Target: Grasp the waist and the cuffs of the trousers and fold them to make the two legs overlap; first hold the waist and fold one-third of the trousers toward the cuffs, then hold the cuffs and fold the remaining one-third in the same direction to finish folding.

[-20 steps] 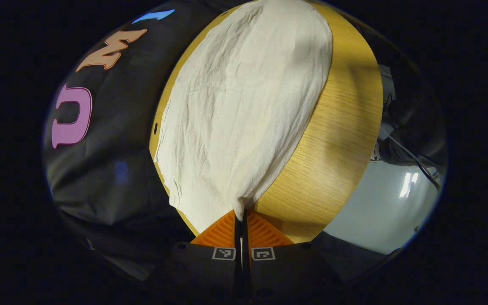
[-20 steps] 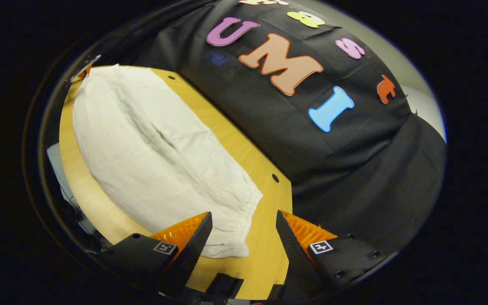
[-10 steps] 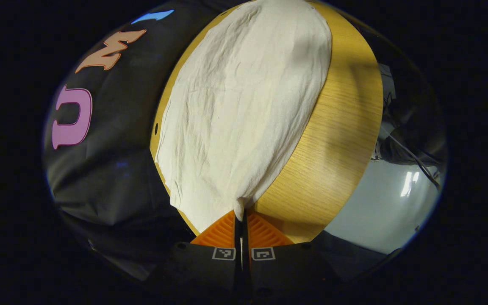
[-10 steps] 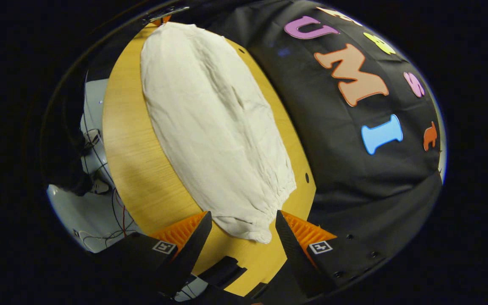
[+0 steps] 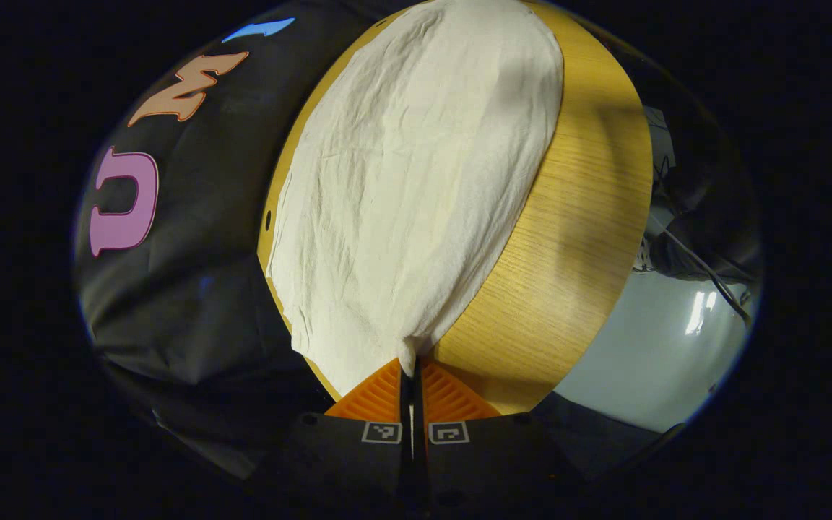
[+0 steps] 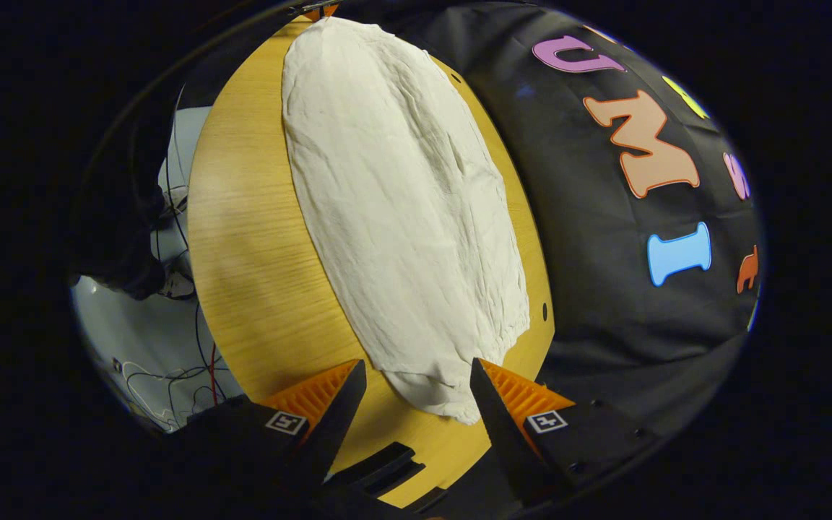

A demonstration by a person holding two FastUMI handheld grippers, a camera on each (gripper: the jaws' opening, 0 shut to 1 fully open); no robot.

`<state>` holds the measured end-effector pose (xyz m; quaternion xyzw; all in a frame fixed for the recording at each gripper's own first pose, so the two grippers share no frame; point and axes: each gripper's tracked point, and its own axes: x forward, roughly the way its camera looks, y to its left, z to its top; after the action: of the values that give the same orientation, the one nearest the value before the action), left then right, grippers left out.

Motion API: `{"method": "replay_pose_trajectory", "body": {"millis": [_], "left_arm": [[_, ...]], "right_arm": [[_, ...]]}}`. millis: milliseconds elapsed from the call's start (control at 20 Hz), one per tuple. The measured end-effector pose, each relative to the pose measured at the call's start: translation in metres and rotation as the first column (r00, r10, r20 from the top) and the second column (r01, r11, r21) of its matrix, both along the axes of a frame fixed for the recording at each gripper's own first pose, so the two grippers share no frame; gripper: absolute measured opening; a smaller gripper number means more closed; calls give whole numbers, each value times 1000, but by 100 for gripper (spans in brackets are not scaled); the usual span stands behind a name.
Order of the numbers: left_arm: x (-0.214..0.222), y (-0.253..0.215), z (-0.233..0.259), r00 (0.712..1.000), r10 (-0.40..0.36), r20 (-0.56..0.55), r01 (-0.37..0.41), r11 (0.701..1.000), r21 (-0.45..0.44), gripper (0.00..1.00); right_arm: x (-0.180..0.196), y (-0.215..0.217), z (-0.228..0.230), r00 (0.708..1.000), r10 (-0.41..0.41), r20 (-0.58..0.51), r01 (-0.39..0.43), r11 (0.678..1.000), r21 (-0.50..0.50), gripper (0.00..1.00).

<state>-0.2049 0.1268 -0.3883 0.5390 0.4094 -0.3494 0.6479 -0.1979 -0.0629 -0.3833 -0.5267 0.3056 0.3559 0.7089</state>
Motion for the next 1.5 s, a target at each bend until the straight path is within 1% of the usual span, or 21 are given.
{"method": "replay_pose_trajectory", "body": {"millis": [200,250,400,500,600,650,700,750,800,900,1050,1100,1150,1250,1500], "left_arm": [[1,0,-1,1000,-6,2,6,1000,2,0],[0,1,-1,1000,-5,3,5,1000,3,0],[0,0,-1,1000,0,4,0,1000,2,0],[0,0,-1,1000,0,7,0,1000,3,0],[1,0,-2,1000,0,9,0,1000,4,0],[0,0,-2,1000,0,10,0,1000,5,0],[1,1,-2,1000,2,11,-2,1000,5,0],[1,0,-2,1000,4,12,-4,1000,5,0],[1,1,-1,1000,7,12,-7,1000,4,0],[0,1,1,999,35,4,-35,999,-9,0],[9,4,13,996,87,31,-86,996,-27,0],[14,7,18,994,102,46,-101,995,-23,0],[21,8,24,991,119,66,-118,993,-25,0],[35,5,37,983,151,105,-148,988,-31,0],[84,1,58,965,189,184,-189,982,-19,0]], "right_arm": [[11,2,-8,1000,-15,10,15,1000,-5,89],[13,2,-12,1000,-17,8,17,1000,-2,87],[10,4,-18,1000,-4,6,4,1000,-15,68],[5,6,-24,1000,5,-15,-5,1000,-29,55],[1,7,-27,999,23,-30,-25,998,-49,31],[1,8,-31,999,28,-32,-30,998,-60,27],[1,9,-30,999,27,-38,-29,997,-65,17],[1,6,-30,999,20,-40,-23,998,-64,13],[0,7,-20,1000,9,-27,-11,998,-63,11],[3,5,-26,1000,-4,-31,2,999,-53,6],[14,4,-11,1000,-7,7,7,1000,-29,6],[18,4,-4,1000,-15,20,16,1000,-18,8],[24,5,3,999,-24,37,25,1000,-3,5],[37,5,18,996,-48,72,46,999,27,5],[74,4,50,984,-92,155,76,991,108,6]]}}
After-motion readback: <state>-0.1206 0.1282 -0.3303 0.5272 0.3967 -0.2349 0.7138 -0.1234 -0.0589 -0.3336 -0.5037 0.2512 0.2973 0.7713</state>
